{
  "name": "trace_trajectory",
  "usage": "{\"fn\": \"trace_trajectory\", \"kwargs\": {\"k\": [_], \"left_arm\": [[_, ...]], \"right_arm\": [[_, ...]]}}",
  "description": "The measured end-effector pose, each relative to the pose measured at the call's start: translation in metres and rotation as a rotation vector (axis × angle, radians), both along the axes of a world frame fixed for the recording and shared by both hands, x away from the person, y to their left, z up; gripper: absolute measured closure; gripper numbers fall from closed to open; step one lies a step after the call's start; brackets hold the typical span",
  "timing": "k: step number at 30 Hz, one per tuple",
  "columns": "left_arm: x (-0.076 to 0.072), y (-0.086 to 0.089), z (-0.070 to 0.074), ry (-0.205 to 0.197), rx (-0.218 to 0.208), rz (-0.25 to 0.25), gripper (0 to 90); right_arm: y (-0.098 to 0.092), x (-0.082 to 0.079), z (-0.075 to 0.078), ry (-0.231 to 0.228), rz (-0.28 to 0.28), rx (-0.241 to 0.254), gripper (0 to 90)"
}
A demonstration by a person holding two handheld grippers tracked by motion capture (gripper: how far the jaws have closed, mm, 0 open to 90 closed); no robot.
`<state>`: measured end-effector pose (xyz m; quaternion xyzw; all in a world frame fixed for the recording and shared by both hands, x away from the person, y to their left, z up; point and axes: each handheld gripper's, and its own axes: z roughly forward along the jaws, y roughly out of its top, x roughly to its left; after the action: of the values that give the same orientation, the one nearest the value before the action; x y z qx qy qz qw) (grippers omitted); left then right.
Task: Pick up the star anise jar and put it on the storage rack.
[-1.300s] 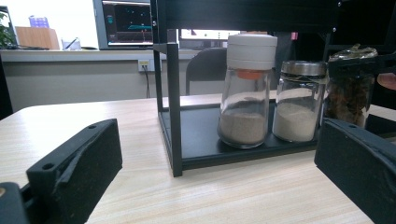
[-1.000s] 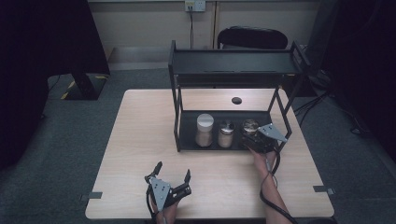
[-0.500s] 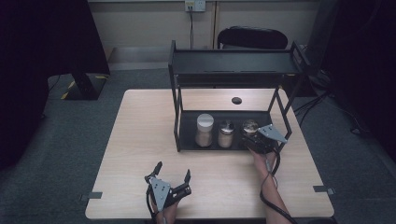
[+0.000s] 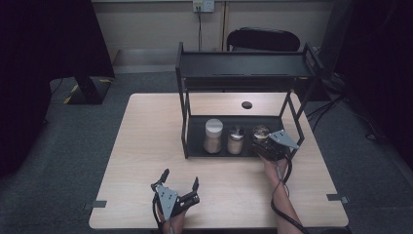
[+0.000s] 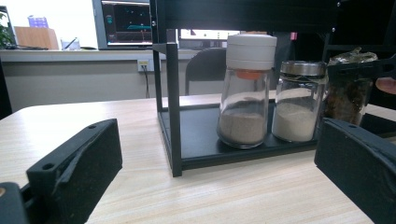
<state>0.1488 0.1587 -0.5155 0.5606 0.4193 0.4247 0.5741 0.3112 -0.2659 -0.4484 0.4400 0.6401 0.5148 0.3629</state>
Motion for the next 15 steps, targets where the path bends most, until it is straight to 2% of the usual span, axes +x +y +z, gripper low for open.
{"fn": "trace_trajectory", "kwargs": {"k": [10,15], "left_arm": [[0.0,0.0001,0.0,0.0,0.0,-0.001,0.3],[0.0001,0.0001,0.0001,0.001,0.0,-0.001,0.3]], "right_arm": [[0.0004,0.0002,0.0015,0.003,0.002,-0.001,33.4],[-0.0004,0.0003,0.0023,-0.01,0.006,0.012,26.6]]}}
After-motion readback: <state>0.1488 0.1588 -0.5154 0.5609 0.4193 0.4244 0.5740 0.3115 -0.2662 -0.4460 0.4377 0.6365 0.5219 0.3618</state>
